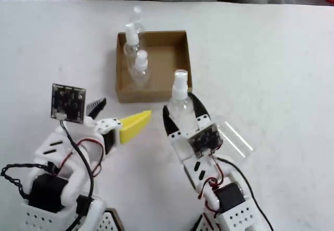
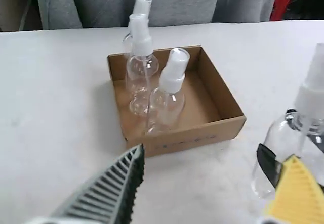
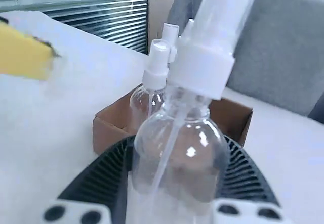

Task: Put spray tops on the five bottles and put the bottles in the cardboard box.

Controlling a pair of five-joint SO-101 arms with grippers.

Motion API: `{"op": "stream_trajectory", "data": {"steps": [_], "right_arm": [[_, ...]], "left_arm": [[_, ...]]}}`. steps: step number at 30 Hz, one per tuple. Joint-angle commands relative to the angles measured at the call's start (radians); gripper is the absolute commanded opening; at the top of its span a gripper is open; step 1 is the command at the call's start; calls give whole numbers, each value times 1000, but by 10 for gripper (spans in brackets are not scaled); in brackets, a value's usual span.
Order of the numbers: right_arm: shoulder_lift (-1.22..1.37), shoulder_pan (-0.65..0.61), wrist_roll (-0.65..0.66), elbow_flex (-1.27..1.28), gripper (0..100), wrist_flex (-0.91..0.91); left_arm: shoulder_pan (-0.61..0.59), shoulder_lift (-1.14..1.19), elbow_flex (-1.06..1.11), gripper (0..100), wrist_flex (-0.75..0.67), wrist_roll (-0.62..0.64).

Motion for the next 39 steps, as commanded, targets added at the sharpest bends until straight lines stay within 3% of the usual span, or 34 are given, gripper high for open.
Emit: {"op": "stream_trajectory", "data": {"steps": [1, 8, 12, 14, 18, 20, 26, 31, 34, 39], "right_arm": [[-13, -1, 178, 6, 123, -93], [-12, 16, 439, 6, 123, -242], [-12, 22, 460, 6, 123, -254], [-12, 18, 419, 6, 122, -254], [-12, 22, 149, 2, 122, -257], [-12, 24, 77, 2, 122, -291], [-4, 24, 66, 0, 121, -386], [-1, 31, 18, -40, 9, -381], [1, 48, -64, -75, 45, -378], [143, 51, -75, -152, 16, -375]], "left_arm": [[-33, -13, 51, 405, -5, 8], [-61, -13, 255, 404, -169, 8], [-88, -13, 319, 404, -264, 8], [-93, -13, 334, 404, -279, 8], [-94, -13, 358, 404, -281, 8], [-94, -13, 371, 404, -281, 8], [-94, -13, 425, 404, -278, 2], [-94, -13, 450, 404, -281, 2], [-94, -13, 451, 404, -275, 2], [-94, -13, 474, 404, -281, 0]]}}
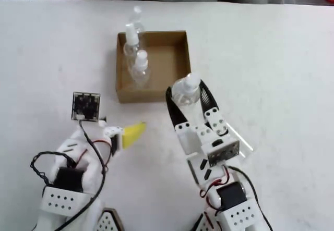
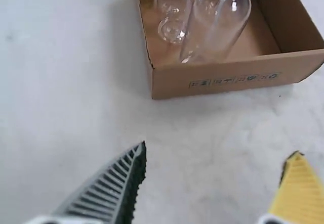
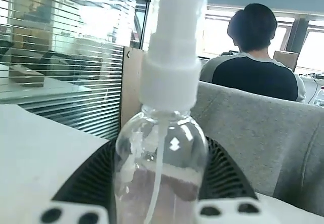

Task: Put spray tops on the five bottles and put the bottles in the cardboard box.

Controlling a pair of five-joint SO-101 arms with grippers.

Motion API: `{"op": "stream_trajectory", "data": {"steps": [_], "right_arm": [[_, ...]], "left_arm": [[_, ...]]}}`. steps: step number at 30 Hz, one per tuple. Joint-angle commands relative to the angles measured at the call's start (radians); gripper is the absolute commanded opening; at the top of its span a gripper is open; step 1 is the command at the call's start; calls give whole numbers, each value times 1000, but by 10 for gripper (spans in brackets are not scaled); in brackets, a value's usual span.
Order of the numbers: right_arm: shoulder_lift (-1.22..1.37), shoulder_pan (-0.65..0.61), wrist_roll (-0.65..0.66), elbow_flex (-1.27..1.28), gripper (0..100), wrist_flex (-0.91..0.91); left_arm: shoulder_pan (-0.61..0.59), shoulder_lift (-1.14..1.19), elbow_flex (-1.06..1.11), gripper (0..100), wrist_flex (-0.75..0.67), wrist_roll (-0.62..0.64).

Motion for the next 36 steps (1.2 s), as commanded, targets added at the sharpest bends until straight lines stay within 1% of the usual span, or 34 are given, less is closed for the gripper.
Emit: {"op": "stream_trajectory", "data": {"steps": [1, 3, 6, 12, 14, 16, 21, 24, 26, 30, 36], "right_arm": [[139, 7, -15, -118, 18, -21], [246, 8, -15, -180, 17, -39], [414, 8, -15, -256, 17, -140], [714, 10, -15, -408, 17, -265], [805, 12, -15, -457, 17, -292], [895, 12, -15, -506, 17, -323], [1138, 73, -15, -651, 17, -407], [1288, 117, -15, -747, 17, -453], [1383, 136, -15, -812, 17, -475], [1537, 137, -15, -914, 17, -506], [1728, 137, -15, -1083, 17, -519]], "left_arm": [[-7, -10, -3, 404, -23, 0], [-7, -10, 0, 404, -23, 0], [-5, -10, 26, 404, -34, 0], [-7, -10, 124, 404, -164, 0], [-7, -10, 132, 404, -181, 0], [-7, -10, 133, 404, -181, 0], [-7, -10, 135, 404, -183, -3], [-5, -10, 147, 404, -187, -61], [-1, -10, 150, 404, -189, -77], [-2, -10, 157, 404, -219, -78], [-5, -10, 157, 404, -221, -81]]}}
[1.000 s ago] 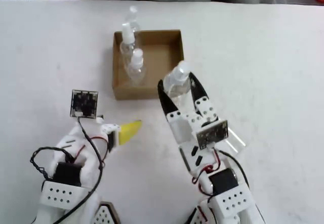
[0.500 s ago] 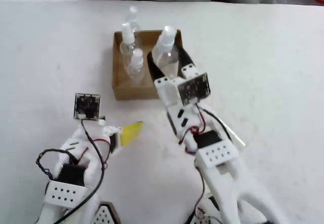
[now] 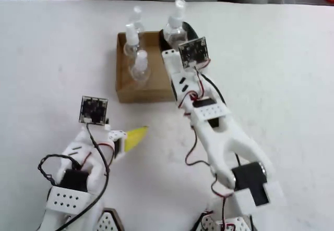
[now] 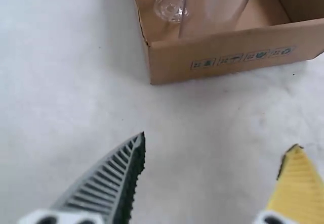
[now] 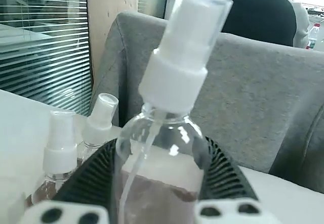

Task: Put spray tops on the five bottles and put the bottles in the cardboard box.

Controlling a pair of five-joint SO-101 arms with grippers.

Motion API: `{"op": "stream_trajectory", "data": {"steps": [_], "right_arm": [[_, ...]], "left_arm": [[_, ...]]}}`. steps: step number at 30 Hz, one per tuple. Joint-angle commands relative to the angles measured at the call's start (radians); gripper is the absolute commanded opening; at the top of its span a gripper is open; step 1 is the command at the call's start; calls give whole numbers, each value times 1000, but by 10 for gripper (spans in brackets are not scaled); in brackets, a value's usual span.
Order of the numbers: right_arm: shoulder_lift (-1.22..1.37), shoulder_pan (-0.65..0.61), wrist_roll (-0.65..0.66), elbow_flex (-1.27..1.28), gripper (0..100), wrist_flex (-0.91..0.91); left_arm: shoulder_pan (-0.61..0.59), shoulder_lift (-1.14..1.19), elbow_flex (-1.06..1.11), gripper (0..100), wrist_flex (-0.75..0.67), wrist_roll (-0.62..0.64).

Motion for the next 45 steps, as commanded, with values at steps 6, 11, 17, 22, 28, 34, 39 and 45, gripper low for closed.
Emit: {"op": "stream_trajectory", "data": {"steps": [6, 11, 17, 22, 28, 34, 39, 45], "right_arm": [[232, 13, -6, -284, 17, -25], [372, 15, -6, -407, 17, -31], [527, 24, -6, -549, 17, -31], [642, 42, -6, -663, 17, -31], [719, 53, -6, -730, 17, -31], [731, 47, -6, -750, 17, -31], [733, 47, -6, -750, 17, -31], [733, 44, -6, -750, 17, -31]], "left_arm": [[-5, -10, -3, 404, -23, -12], [-4, -10, -3, 404, -23, -12], [-2, -10, -3, 404, -23, -14], [-2, -10, -3, 404, -23, -14], [-4, -10, -3, 404, -23, -14], [-5, -10, -3, 404, -23, -14], [-5, -10, -3, 404, -23, -14], [-5, -10, -3, 404, -23, -14]]}}
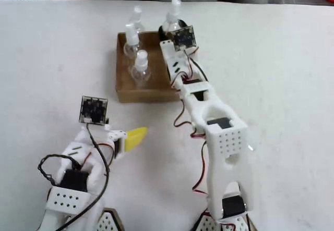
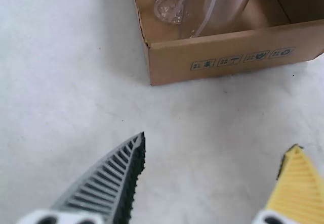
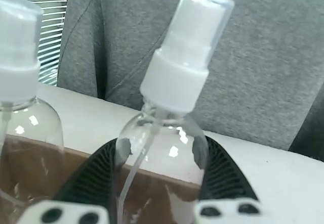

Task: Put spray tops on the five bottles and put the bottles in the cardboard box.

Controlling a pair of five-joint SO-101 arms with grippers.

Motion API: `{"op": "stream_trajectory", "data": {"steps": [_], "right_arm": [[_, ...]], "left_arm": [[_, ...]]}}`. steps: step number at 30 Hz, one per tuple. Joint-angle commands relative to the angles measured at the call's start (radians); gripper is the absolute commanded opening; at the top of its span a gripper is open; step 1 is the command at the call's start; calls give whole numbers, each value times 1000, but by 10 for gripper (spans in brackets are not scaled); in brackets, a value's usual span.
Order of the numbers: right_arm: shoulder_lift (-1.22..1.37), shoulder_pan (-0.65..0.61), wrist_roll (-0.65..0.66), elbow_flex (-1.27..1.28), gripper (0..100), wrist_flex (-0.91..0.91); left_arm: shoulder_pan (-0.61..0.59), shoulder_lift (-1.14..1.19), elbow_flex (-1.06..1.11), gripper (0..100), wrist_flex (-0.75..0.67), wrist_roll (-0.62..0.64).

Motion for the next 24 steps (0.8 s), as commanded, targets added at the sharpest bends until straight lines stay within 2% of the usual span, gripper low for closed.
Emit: {"op": "stream_trajectory", "data": {"steps": [1, 24], "right_arm": [[-19, 1, -6, -57, 17, -22], [113, 1, -5, -193, 17, -16]], "left_arm": [[-5, -10, -3, 404, -23, -14], [-5, -10, -3, 404, -23, -14]]}}
